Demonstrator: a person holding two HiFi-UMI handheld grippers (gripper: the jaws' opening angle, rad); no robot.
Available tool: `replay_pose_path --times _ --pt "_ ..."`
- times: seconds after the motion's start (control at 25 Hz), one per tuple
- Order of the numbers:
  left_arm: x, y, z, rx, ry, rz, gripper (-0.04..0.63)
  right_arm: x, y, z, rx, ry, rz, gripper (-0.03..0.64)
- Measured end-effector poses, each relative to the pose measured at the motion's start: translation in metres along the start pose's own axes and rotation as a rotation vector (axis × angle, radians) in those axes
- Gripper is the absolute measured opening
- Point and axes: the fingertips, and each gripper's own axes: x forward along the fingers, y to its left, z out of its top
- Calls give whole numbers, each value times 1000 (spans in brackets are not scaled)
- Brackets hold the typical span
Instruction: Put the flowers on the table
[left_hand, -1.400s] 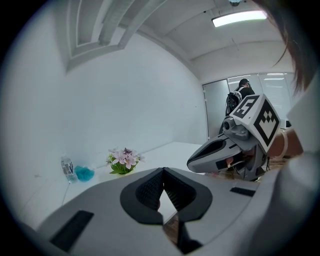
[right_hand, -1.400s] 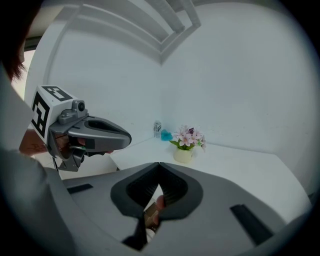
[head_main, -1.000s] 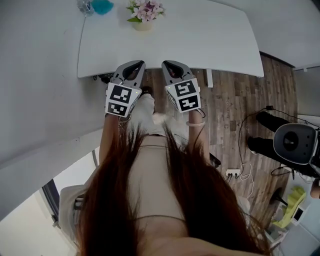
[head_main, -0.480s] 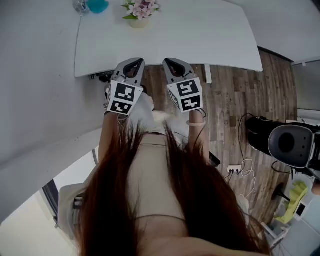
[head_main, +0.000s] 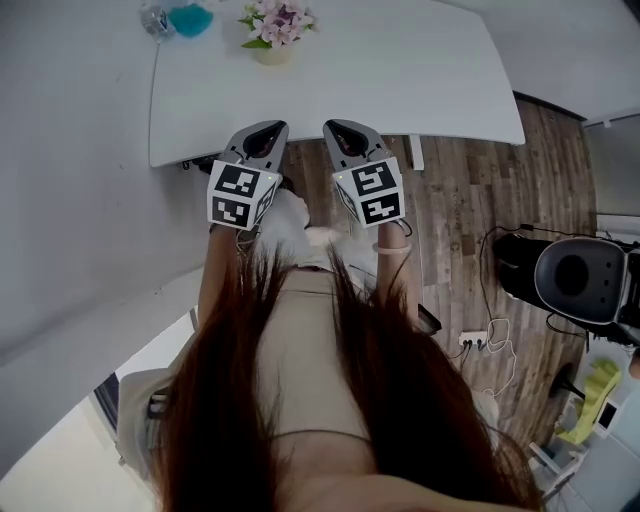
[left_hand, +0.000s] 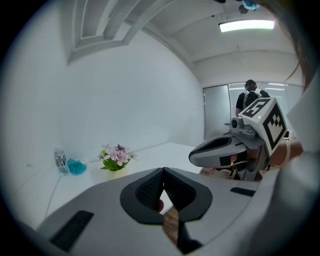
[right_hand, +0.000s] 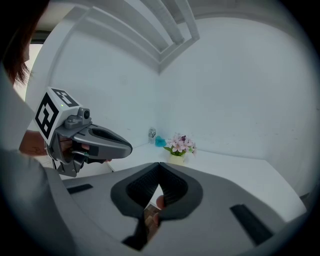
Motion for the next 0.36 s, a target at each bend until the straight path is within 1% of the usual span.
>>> replay_pose_path --times 0.12,0.24,0.36 --pt "1 4 7 -2 -26 9 3 2 -3 1 -2 2 -4 23" --pt "6 9 12 10 -34 26 3 4 -8 3 0 1 -8 23" --pt "12 10 18 24 -40 24 3 6 -16 8 8 -10 -14 23"
